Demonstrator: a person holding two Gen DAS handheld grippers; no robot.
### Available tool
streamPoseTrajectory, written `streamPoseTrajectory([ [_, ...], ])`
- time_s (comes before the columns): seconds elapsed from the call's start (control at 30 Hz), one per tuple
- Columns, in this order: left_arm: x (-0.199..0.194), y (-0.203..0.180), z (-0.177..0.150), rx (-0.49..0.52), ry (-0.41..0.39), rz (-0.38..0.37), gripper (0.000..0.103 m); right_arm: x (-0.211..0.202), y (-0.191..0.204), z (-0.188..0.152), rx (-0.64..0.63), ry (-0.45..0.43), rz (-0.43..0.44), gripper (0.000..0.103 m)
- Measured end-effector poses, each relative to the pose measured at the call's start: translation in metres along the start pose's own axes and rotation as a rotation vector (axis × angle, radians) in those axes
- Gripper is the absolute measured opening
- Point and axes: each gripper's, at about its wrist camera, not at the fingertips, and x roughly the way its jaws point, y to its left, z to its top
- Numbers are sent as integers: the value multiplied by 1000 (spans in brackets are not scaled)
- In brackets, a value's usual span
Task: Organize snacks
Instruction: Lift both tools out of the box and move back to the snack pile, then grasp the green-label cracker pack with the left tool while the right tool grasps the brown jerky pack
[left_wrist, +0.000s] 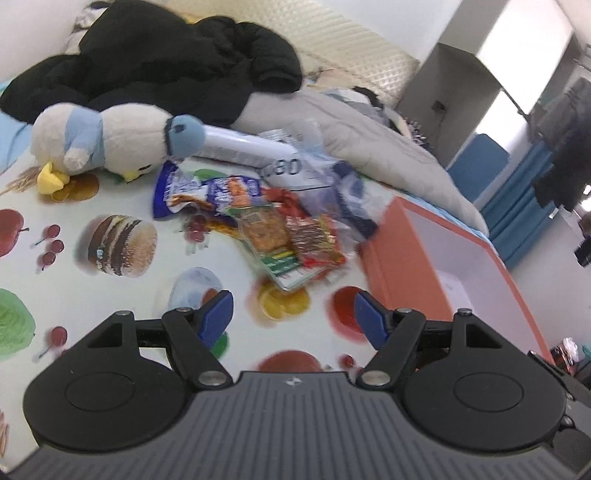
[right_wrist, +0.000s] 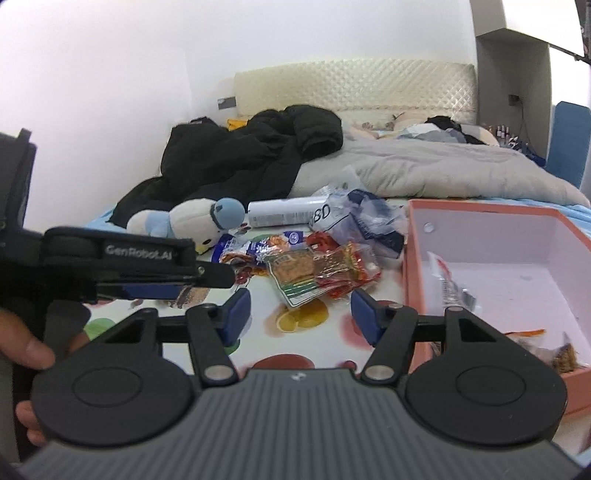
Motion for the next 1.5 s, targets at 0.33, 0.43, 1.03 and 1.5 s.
streamPoseTrajectory([
  [0.33,90,62,19,-181,31,-44,76,89,9,-8,4,27,-59,63],
  [0.43,117,73,21,-228,57,-75,75,119,3,-10,3,51,-87,63],
  [1.03,209,90,46,-324,71,-145,42,236,-15,0,-117,79,-157,69],
  [1.5,190,84,42,-290,62,-128,7,241,-12,-2,-151,128,-154,57],
])
